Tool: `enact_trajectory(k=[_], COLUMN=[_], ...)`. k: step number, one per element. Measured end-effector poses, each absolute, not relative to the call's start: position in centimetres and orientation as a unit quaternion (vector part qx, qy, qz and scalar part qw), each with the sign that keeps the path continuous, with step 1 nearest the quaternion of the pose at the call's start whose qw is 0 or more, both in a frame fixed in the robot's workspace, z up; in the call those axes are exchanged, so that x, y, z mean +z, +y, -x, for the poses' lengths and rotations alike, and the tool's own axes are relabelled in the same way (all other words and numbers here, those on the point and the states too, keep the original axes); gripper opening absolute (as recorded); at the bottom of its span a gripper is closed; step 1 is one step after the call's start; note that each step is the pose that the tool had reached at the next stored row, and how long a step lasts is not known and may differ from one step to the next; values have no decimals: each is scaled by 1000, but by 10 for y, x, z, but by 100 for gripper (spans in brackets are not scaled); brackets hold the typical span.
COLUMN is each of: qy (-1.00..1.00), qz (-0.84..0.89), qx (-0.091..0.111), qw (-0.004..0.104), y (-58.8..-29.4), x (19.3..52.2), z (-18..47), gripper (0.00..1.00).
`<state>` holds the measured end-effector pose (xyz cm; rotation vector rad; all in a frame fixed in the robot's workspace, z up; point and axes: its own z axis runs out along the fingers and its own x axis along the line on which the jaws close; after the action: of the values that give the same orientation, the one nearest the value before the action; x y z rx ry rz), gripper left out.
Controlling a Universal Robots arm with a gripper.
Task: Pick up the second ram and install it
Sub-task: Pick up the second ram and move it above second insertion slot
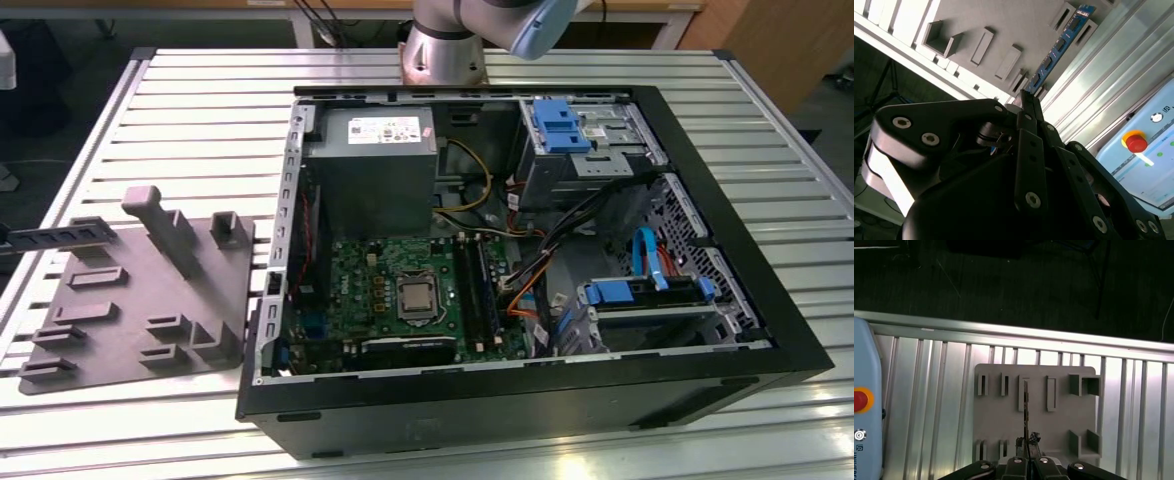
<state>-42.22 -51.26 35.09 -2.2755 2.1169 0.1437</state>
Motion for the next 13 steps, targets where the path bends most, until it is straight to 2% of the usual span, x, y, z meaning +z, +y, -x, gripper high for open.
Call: enact_trajectory(k=[13], qy=[680], qz=[731], qx=[47], qw=[16], y=[-513], x=[360], z=[422], gripper=[11])
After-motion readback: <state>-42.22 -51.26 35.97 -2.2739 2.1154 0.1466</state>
